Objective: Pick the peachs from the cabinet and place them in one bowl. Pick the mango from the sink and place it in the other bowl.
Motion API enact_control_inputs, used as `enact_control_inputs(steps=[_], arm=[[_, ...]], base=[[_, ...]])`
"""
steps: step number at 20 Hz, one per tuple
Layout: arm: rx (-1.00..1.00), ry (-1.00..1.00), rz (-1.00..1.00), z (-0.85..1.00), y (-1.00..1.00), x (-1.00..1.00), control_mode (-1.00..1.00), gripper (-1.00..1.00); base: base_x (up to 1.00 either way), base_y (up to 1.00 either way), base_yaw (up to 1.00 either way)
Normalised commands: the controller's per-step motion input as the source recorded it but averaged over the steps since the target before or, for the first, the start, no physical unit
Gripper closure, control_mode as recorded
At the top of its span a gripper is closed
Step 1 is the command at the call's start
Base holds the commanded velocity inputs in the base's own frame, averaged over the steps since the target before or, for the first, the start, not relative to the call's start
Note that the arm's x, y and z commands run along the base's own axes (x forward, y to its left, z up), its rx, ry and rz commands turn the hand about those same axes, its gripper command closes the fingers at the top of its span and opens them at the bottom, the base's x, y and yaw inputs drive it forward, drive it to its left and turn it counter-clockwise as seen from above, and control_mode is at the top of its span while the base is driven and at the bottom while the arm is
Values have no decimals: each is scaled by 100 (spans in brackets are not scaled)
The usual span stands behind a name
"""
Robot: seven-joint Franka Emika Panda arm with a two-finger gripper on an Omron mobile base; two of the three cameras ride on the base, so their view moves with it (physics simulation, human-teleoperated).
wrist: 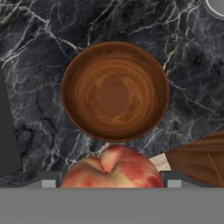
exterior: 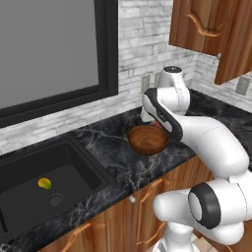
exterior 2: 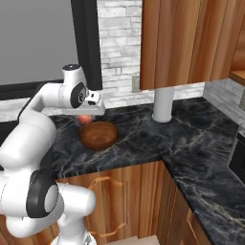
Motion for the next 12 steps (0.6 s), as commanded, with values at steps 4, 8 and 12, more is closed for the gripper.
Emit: enact_control_inputs(steps=[4, 8, 12], arm=[[0, 0, 0, -19, 0, 7, -100, 100], [0, 0, 0, -20, 2, 6, -100, 100], [0, 0, 0, -20, 2, 7, -100, 100]], base=[[0, 0, 0], [0, 0, 0], [0, 0, 0]])
